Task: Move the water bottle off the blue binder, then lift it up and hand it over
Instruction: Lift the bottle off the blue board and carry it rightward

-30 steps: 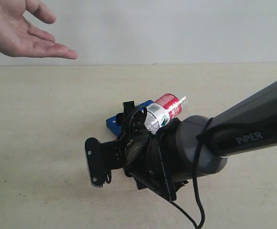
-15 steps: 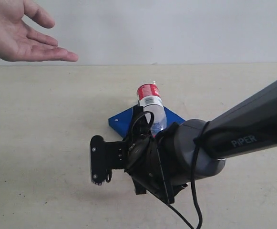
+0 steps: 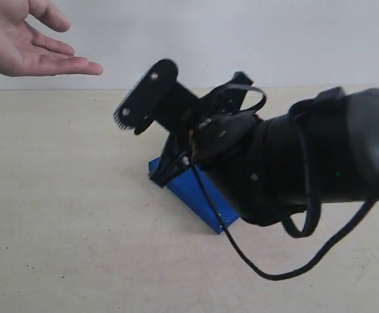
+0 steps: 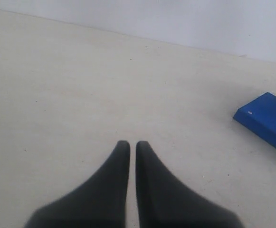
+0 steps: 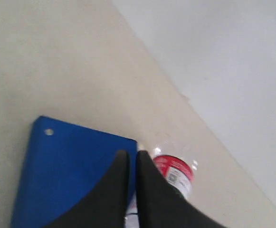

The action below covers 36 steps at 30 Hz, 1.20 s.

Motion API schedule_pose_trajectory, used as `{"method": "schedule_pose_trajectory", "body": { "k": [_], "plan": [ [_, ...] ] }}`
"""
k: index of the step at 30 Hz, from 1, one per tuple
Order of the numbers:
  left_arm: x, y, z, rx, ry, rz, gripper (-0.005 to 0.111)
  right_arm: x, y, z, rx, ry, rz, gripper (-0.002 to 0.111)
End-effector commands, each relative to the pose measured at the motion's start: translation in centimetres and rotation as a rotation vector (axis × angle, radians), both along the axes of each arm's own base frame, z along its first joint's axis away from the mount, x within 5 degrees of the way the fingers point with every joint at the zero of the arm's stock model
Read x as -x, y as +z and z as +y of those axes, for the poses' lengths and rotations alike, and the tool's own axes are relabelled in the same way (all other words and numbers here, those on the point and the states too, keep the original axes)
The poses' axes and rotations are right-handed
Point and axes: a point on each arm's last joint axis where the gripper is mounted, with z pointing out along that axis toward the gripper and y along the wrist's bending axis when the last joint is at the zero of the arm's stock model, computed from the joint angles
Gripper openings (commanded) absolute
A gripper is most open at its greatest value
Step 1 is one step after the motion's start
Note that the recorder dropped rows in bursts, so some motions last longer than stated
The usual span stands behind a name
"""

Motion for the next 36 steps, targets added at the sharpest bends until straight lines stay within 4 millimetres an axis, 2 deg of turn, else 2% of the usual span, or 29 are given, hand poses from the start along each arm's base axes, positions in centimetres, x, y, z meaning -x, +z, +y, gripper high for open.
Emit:
{"method": "schedule_pose_trajectory", "body": {
  "k": [1,4,5,7,10,14,17,21,26,29,32,36],
  "plan": [
    [0.0,0.1,-0.1,0.006,-0.01,-0.015,0.005,-0.6,2.0,-4.3,-0.032,-0.316,0.036,0.024],
    [0.0,0.1,-0.1,0.006,-0.01,-0.013,0.005,-1.5,0.3,-6.5,-0.022,-0.396,0.26,0.055],
    [0.0,0.1,-0.1,0.006,-0.01,-0.013,0.005,-1.8,-0.3,-7.1,-0.008,-0.392,0.33,0.061],
    [0.0,0.1,-0.1,0.006,-0.01,-0.013,0.005,-2.6,-1.1,-8.3,-0.006,-0.426,0.396,0.062],
    [0.0,0.1,-0.1,0.006,-0.01,-0.013,0.005,-4.2,-1.4,-11.1,-0.014,-0.543,0.4,0.054],
    [0.0,0.1,-0.1,0.006,-0.01,-0.013,0.005,-6.2,-2.0,-15.4,-0.209,-0.714,0.495,0.043],
    [0.0,0.1,-0.1,0.006,-0.01,-0.013,0.005,-7.2,-2.3,-18.5,-0.278,-0.766,0.551,0.042],
    [0.0,0.1,-0.1,0.006,-0.01,-0.013,0.005,-7.6,-2.5,-21.8,-0.208,-0.785,0.583,0.042],
    [0.0,0.1,-0.1,0.006,-0.01,-0.013,0.005,-8.0,-2.5,-22.3,-0.218,-0.78,0.558,0.042],
    [0.0,0.1,-0.1,0.006,-0.01,-0.013,0.005,-8.2,-4.6,-23.6,-0.165,-0.849,0.622,0.042],
    [0.0,0.1,-0.1,0.006,-0.01,-0.013,0.005,-8.2,-7.2,-25.9,-0.091,-0.959,0.719,0.06],
    [0.0,0.1,-0.1,0.006,-0.01,-0.013,0.005,-8.5,-8.6,-26.2,-0.1,-0.954,0.737,0.062]
  ]
}}
